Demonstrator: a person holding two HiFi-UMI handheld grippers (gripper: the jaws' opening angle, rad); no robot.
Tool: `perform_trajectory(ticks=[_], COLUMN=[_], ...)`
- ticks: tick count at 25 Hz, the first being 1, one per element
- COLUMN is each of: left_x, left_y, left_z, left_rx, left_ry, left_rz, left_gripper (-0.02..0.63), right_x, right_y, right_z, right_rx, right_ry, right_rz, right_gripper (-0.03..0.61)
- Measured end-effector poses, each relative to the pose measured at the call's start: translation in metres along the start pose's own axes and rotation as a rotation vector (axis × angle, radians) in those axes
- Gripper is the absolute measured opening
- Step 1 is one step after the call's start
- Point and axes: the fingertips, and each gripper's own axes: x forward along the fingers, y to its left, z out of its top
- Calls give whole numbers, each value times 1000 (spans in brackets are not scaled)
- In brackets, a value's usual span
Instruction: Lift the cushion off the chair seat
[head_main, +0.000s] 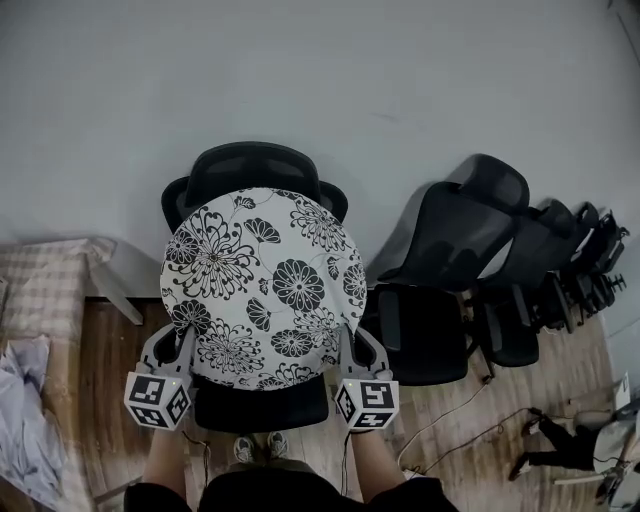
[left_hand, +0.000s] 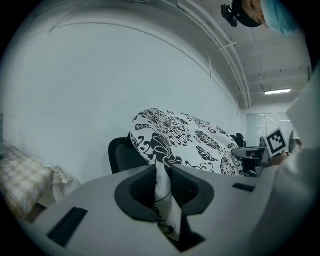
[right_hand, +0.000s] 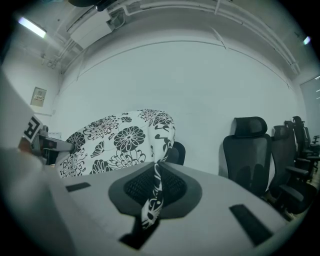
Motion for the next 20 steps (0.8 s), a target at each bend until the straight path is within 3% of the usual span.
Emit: perform_trajectory(ticks=[20], left_x=[10], left_y=[4], left_z=[-9], left_rx=[42], left_ry=[-121], left_rz=[-23], left_gripper=[57], right_x=[9], right_y=[-1], right_z=[-9], right_rx=[-49], right_ry=[-119], right_rz=[10], right_gripper=[26])
